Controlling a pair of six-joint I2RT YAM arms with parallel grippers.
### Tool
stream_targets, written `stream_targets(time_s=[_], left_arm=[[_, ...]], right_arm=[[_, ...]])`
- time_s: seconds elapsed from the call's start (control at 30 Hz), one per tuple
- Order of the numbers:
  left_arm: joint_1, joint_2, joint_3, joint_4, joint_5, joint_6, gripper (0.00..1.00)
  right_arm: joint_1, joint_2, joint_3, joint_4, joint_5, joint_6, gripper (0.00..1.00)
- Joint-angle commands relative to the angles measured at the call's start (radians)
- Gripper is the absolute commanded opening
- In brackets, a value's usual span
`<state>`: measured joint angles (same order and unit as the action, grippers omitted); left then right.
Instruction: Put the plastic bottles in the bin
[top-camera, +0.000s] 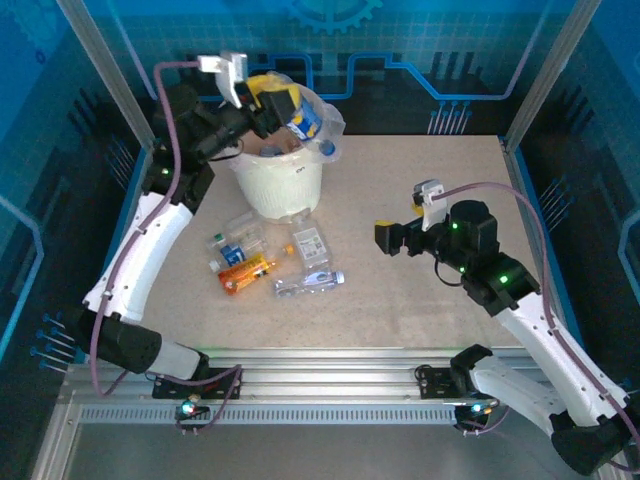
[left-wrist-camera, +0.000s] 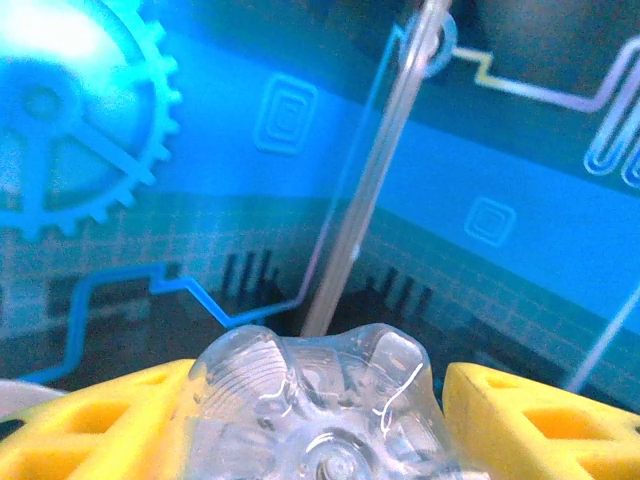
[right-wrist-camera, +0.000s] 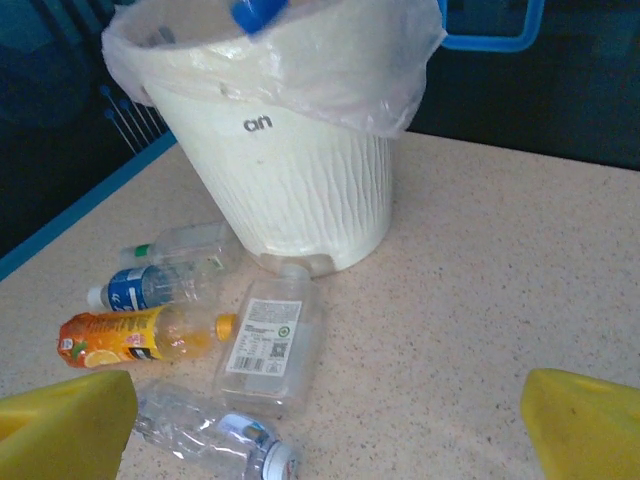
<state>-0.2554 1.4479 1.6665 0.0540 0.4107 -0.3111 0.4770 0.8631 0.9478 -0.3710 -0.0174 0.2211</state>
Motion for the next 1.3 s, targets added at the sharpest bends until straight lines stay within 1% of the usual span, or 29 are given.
stream_targets(time_s=[0.0,0.17,0.33,0.47,0.57,0.73,1.07,1.27], left_arm=[[0.048,0.032,0.054,0.015,-0.049,0.006,0.04],[0.092,0.082,0.099,0.043,-0.093,0.036,0.05],[0.1,0.155,0.166,0.026,-0.146,0.109,0.05],[0.101,0.231,0.23,0.004,-0.147,0.142,0.05],[0.101,0.282,0.279,-0.031,-0.126,0.147,0.07],[0.102,0.34,0.321,-0.109,-0.109,0.16,0.08],[0.101,0.419,0.407,-0.371,-0.067,0.253,0.09],[0.102,0.477,0.472,-0.488,-0.056,0.294,0.12]], right_arm=[[0.009,0.015,-0.001,-0.012,0.046,0.021,1.0],[0.01,0.034,-0.005,-0.016,0.088,0.033,1.0],[0.009,0.048,-0.004,-0.026,0.141,0.05,1.0],[0.009,0.044,-0.005,-0.029,0.149,0.057,1.0],[0.009,0.039,-0.004,-0.038,0.154,0.063,1.0],[0.009,0.028,-0.012,-0.044,0.167,0.071,1.0],[0.009,0.035,-0.017,-0.044,0.18,0.076,1.0],[0.01,0.055,-0.013,-0.045,0.176,0.083,1.0]])
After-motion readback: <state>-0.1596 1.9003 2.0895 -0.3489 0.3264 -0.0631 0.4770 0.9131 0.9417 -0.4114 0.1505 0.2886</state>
